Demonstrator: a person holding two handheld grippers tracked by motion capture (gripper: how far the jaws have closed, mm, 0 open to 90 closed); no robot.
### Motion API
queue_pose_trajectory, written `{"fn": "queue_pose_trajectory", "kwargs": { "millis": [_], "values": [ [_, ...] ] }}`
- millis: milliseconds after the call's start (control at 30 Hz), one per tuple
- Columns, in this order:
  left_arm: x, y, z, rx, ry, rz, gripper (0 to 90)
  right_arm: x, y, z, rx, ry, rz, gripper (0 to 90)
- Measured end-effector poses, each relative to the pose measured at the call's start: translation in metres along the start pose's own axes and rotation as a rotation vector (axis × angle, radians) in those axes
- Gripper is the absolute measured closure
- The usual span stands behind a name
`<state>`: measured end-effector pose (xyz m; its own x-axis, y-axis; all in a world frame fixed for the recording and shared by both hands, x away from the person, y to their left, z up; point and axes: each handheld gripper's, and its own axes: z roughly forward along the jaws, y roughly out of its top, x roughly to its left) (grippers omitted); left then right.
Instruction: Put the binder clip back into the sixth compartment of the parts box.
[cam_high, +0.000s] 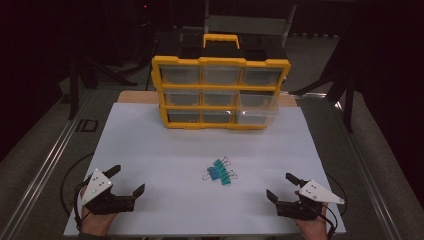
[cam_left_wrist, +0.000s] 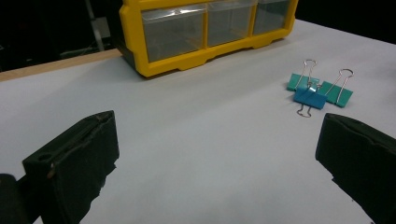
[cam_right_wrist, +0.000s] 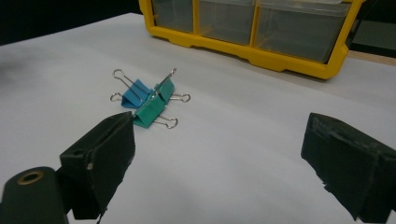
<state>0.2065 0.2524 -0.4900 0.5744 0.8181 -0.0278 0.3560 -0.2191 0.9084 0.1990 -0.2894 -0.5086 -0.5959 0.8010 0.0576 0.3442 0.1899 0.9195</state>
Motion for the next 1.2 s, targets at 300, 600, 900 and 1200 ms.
{"fn": "queue_pose_trajectory", "kwargs": {
  "millis": [300, 600, 900, 1200],
  "values": [
    [-0.001, 0.002, 0.003, 0.021, -0.012, -0.013, 0.0, 0.001, -0.001, -0.002, -0.006, -0.015, -0.009, 9.9],
    [-0.007, 0.016, 0.008, 0.064, -0.051, -0.003, 0.8, 0.003, -0.002, 0.0, 0.001, -0.01, -0.001, 9.9],
    [-0.018, 0.031, 0.025, 0.109, -0.08, 0.008, 3.0, -0.001, -0.002, -0.002, -0.005, -0.037, 0.019, 10.0],
    [-0.034, 0.037, 0.052, 0.163, -0.12, 0.027, 1.9, -0.004, -0.003, 0.001, -0.006, -0.068, 0.024, 10.0]
  ]
}}
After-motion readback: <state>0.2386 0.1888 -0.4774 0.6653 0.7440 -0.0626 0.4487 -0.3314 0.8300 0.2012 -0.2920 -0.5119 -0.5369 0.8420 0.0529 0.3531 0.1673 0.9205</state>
